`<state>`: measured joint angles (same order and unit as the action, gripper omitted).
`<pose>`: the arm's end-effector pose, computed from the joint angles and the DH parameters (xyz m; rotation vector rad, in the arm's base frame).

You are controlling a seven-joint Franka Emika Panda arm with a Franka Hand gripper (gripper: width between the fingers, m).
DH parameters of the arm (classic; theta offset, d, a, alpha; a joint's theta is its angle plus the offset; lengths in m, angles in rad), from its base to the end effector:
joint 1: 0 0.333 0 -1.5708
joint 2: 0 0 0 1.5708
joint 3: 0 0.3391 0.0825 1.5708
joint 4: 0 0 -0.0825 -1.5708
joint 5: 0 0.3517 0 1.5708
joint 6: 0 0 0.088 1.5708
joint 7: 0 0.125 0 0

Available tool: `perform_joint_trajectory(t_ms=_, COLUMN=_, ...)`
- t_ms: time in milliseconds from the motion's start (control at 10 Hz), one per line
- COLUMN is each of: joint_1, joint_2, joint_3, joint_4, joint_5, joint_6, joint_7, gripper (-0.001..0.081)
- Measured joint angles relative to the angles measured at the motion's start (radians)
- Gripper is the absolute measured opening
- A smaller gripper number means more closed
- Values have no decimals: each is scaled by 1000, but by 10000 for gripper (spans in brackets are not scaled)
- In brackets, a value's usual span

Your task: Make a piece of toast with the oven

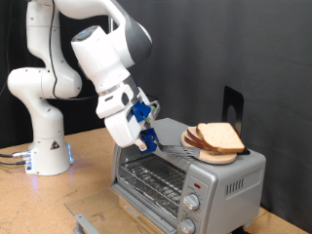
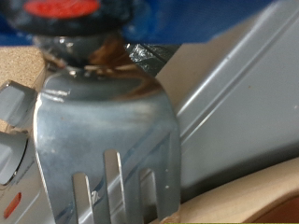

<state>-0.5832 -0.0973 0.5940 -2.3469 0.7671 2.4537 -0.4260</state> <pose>0.4895 0.0164 0.4112 -2.6776 0.1566 -0.3923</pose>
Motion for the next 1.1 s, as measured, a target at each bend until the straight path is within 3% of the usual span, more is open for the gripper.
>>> perform_joint_trajectory(t_ms=500, joint_1=-1, joint_2=13, joint_3=-6, joint_4=19, joint_5=5, joint_6=-14, joint_7=2, gripper=363)
perform_joint_trajectory(t_ms=1100, joint_1=-2, joint_2=-33, joint_3=-49, joint_4=31, joint_5=69, joint_6=-143, joint_7=-73, gripper=363)
